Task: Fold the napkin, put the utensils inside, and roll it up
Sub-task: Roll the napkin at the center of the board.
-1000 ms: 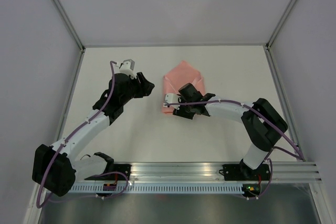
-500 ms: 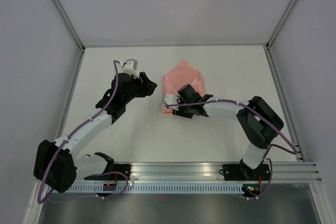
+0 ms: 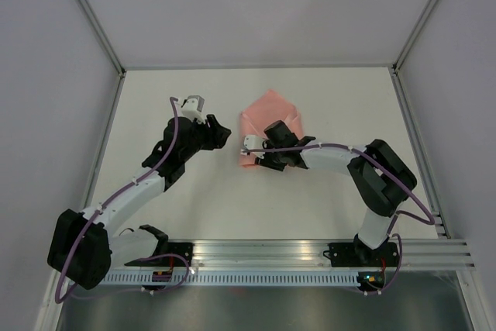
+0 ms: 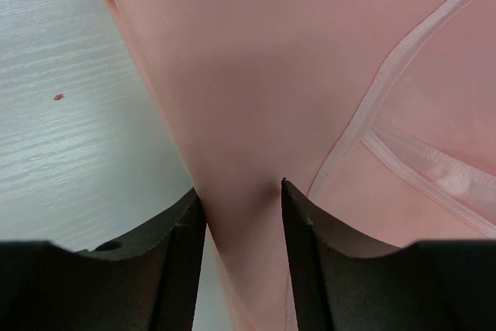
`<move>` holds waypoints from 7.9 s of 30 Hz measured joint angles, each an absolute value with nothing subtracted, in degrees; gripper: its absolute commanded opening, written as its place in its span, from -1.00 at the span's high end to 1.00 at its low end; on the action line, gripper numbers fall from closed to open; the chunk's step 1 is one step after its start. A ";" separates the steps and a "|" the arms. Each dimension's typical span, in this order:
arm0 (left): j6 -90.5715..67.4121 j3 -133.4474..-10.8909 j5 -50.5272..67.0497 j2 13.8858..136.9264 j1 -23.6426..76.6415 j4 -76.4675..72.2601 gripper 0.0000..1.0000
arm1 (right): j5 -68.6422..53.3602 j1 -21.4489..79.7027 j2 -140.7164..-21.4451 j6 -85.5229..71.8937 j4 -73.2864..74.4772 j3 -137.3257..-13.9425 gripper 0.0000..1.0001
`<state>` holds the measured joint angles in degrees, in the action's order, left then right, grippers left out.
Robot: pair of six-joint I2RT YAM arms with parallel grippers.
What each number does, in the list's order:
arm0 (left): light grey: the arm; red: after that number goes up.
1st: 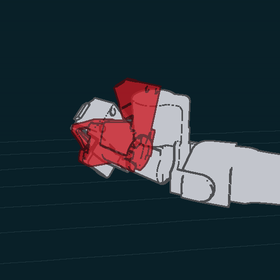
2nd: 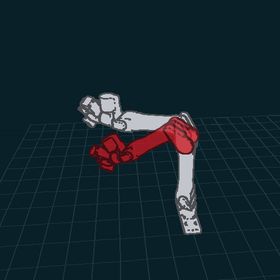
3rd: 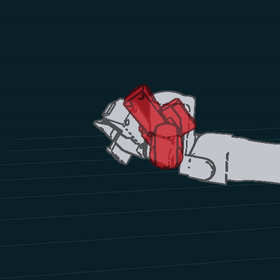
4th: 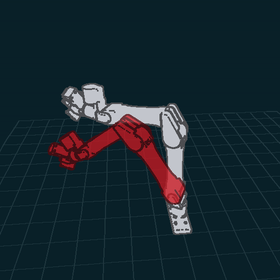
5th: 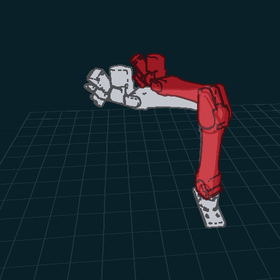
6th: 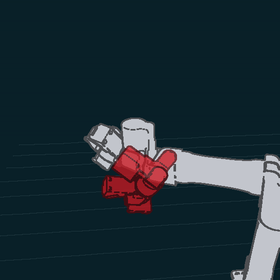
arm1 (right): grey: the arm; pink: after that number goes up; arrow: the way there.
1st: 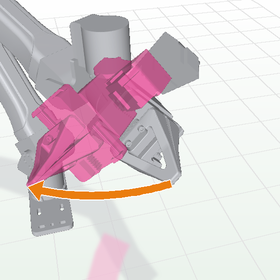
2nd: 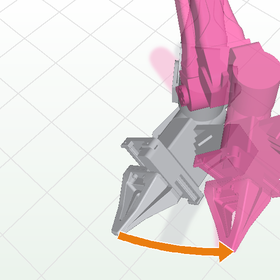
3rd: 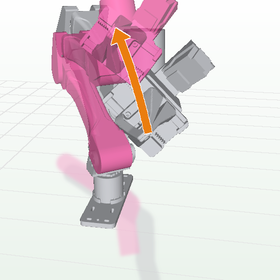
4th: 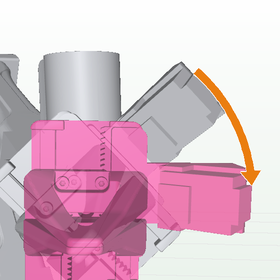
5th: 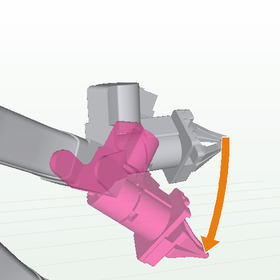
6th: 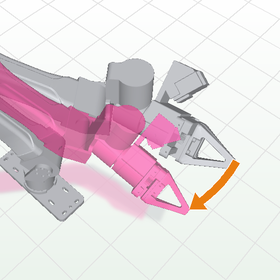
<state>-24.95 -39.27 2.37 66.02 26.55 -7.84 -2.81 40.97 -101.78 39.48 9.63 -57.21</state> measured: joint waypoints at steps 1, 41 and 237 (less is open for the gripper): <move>-24.73 -39.27 2.61 65.91 26.55 -8.08 -0.18 | -3.22 40.62 -102.08 39.51 9.87 -57.63 0.03; -12.27 -22.94 -5.63 55.33 32.77 -31.14 0.26 | -18.31 34.04 -108.14 42.63 21.98 -67.20 0.70; 34.70 -50.15 13.54 103.85 49.17 -13.39 0.95 | -37.45 16.97 -68.95 49.34 -0.14 -27.51 -0.28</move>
<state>34.70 -50.15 13.54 103.85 49.17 -13.39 -37.45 16.97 -68.95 49.34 -0.14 -27.51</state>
